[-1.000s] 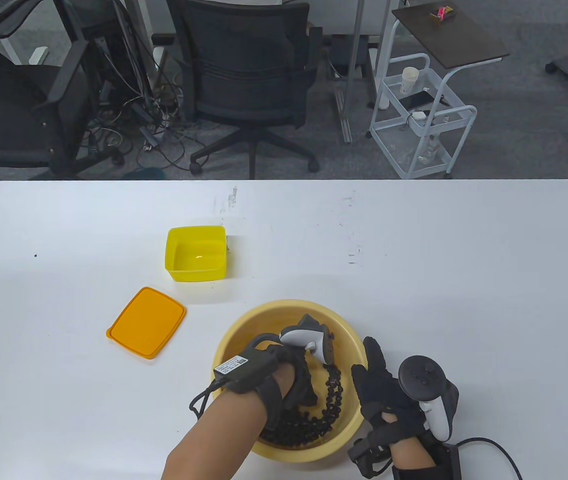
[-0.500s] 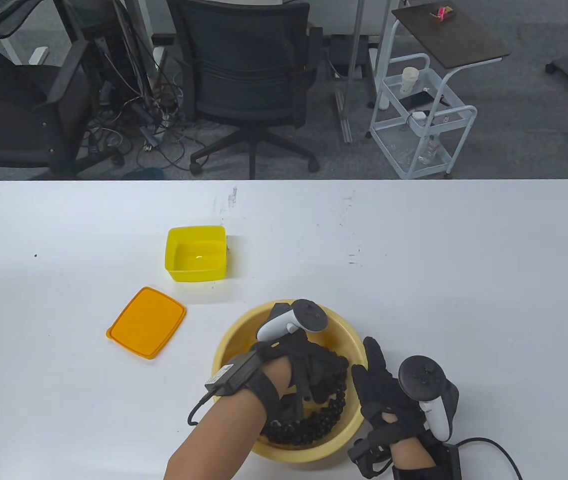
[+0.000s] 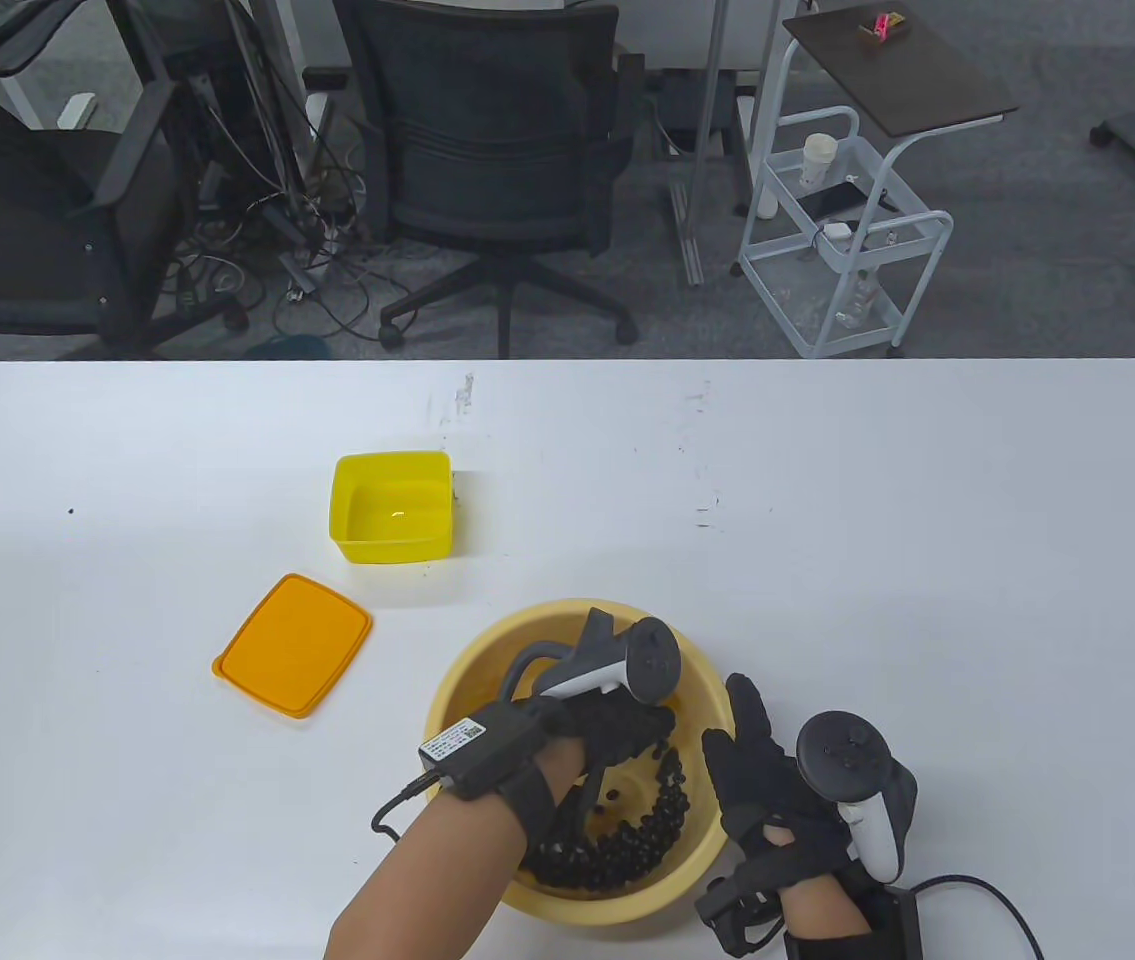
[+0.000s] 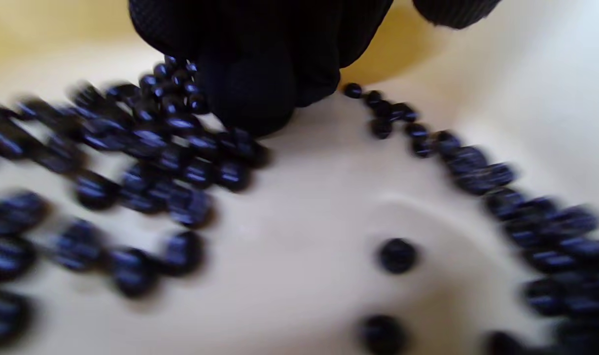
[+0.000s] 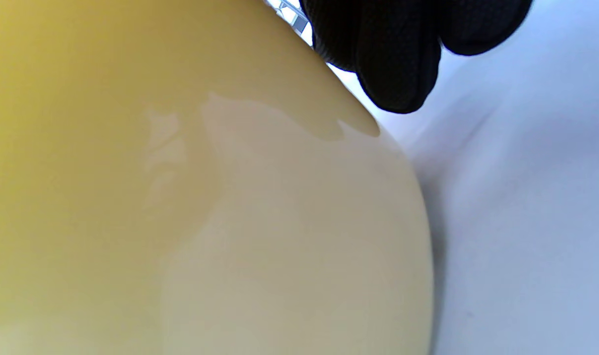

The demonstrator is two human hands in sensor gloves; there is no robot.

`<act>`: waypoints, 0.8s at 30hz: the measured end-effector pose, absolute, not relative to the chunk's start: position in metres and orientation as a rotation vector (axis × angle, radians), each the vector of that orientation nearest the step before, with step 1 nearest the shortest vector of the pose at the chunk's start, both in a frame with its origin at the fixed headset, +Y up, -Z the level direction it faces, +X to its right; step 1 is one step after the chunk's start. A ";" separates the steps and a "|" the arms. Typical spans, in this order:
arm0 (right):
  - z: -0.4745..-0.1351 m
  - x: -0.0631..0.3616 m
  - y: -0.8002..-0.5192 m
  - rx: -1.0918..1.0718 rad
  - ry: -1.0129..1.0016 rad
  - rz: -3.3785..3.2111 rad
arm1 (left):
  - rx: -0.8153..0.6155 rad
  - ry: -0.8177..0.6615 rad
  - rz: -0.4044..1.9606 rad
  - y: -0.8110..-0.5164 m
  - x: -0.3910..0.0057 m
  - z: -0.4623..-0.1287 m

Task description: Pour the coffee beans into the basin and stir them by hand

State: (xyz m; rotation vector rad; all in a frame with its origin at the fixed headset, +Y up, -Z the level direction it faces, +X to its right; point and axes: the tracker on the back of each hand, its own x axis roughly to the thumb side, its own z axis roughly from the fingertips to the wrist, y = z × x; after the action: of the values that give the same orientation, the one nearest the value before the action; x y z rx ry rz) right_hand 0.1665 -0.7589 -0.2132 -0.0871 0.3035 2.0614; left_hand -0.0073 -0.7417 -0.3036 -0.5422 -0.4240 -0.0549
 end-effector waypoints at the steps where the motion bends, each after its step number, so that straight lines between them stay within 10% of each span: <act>1: -0.213 0.167 -0.759 -0.087 0.303 2.061 | -0.532 -0.373 -0.166 -0.740 -0.006 -0.304; 8: -0.213 0.167 -0.759 -0.088 0.308 2.061 | -0.890 -0.141 -0.671 -0.758 -0.020 -0.305; 24: -0.213 0.166 -0.759 -0.091 0.309 2.061 | -1.320 -0.493 0.328 -0.776 -0.009 -0.291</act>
State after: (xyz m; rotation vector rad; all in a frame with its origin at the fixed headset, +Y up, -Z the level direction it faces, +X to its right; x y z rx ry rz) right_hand 0.1664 -0.7586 -0.2129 -0.0909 0.3089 2.0610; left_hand -0.0093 -0.7757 -0.2914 -1.3204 -0.4935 0.3284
